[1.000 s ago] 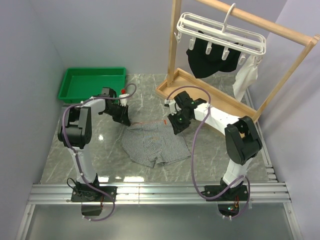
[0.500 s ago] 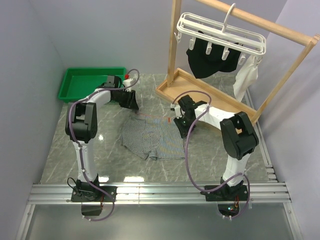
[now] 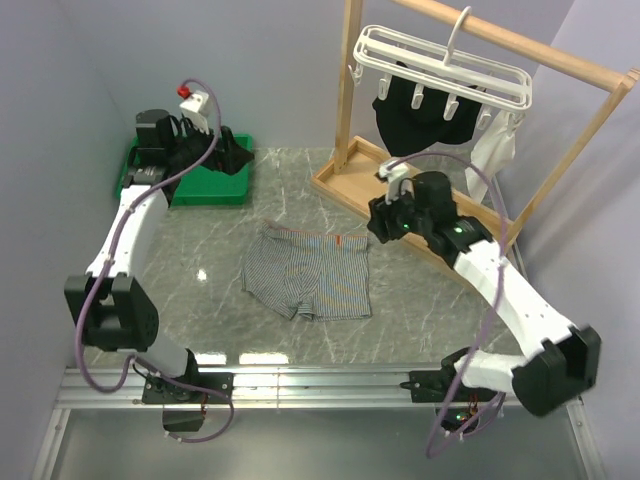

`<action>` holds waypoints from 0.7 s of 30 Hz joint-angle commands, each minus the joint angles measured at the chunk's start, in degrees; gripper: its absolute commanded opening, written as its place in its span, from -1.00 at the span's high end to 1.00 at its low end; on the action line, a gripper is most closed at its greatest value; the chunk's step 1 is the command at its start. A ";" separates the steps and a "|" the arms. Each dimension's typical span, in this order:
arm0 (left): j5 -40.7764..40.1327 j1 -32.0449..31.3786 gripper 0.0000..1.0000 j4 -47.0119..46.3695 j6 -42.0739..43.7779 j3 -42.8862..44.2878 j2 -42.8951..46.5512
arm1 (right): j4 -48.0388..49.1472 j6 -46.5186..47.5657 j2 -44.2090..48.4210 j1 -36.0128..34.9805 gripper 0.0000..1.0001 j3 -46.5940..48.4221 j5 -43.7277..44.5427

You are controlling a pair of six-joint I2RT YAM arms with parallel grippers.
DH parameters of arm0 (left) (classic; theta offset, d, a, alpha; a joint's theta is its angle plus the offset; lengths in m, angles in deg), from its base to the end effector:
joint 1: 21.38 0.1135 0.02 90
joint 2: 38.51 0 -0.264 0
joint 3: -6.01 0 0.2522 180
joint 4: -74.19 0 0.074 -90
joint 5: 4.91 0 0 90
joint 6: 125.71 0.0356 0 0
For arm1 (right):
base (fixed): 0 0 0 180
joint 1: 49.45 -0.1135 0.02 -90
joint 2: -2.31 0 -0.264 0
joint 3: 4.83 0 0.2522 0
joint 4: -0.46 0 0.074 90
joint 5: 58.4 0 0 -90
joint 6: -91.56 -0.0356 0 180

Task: Clip the underwear to the hanger

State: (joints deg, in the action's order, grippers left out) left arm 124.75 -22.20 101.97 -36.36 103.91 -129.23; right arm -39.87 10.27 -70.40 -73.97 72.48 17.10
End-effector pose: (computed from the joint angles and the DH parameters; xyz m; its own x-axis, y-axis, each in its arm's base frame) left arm 0.3681 -0.0280 0.3733 -0.3587 -0.0036 -0.9335 0.6043 0.7612 -0.2352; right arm 0.2519 0.1247 0.3225 -0.4363 -0.3602 -0.8246 -0.6604 0.7506 0.0216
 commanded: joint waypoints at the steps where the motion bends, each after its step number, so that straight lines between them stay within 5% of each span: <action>1: -3.17 0.20 -0.99 -8.11 -10.13 1.29 3.70 | 7.48 3.33 6.95 1.22 -0.18 -1.06 0.96; 5: 5.49 -0.32 -0.99 -9.98 -8.94 4.45 4.15 | 8.81 -0.44 10.47 1.31 -0.28 2.54 3.16; 9: 3.59 -6.02 -0.95 -12.95 -6.66 5.95 4.14 | 10.47 -7.11 13.37 1.22 -0.42 7.02 7.81; 11: 2.80 -10.23 -0.95 -22.13 -6.12 3.94 5.11 | 13.02 -10.36 16.17 1.22 -0.60 7.55 9.57; 16: -3.43 -19.91 -0.88 -40.02 -6.91 -1.70 2.84 | 24.62 -15.30 21.02 1.31 -0.70 4.48 15.72; 21: -17.49 -29.32 -0.84 -48.72 -8.58 2.25 -4.02 | 16.57 -16.00 13.83 1.83 -0.56 13.86 16.00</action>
State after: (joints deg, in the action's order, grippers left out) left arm 117.05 -48.45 64.90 -43.50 103.34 -130.30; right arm -22.47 -3.21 -51.84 -72.74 81.58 30.56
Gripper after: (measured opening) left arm 0.921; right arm 0.783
